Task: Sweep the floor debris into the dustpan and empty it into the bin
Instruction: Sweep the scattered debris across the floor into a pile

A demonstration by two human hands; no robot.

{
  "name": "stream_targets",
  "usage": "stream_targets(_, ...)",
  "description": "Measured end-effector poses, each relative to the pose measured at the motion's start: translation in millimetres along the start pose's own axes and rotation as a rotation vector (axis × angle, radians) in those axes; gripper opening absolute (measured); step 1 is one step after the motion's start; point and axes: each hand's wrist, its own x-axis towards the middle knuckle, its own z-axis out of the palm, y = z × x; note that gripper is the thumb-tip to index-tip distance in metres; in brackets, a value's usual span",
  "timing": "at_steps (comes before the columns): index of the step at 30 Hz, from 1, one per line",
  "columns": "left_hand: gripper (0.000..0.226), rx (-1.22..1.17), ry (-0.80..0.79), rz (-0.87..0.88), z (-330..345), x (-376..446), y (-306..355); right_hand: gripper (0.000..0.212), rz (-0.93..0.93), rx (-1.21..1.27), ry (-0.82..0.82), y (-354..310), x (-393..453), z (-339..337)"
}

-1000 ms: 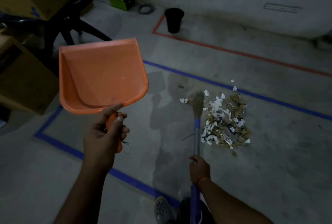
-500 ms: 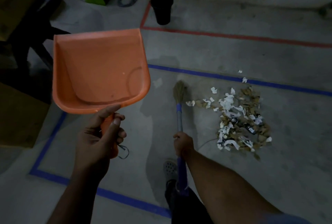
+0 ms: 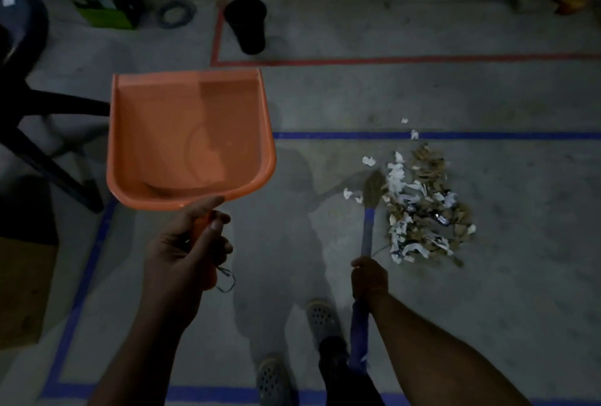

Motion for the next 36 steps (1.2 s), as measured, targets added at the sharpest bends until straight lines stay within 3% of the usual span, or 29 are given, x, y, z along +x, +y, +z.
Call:
stream_targets(5,0.031,0.022,-0.087,0.005,-6.5,-0.6,8.9,0.031,0.030,0.143,0.072,28.2,-33.0,4.5)
stream_targets(16,0.031,0.042,-0.190,0.079,-17.4,-12.3,17.4,0.027,-0.048,0.008,-0.080,46.9,-75.2,23.9)
stream_targets(25,0.029,0.018,-0.189,0.076,-29.4,-19.5,10.3,0.028,0.095,0.248,0.125,56.7,-78.2,-8.7)
stream_targets(36,0.031,-0.022,-0.272,0.135,-25.4,7.6,31.2,0.017,-0.103,0.324,0.048,8.5,-81.6,-16.6)
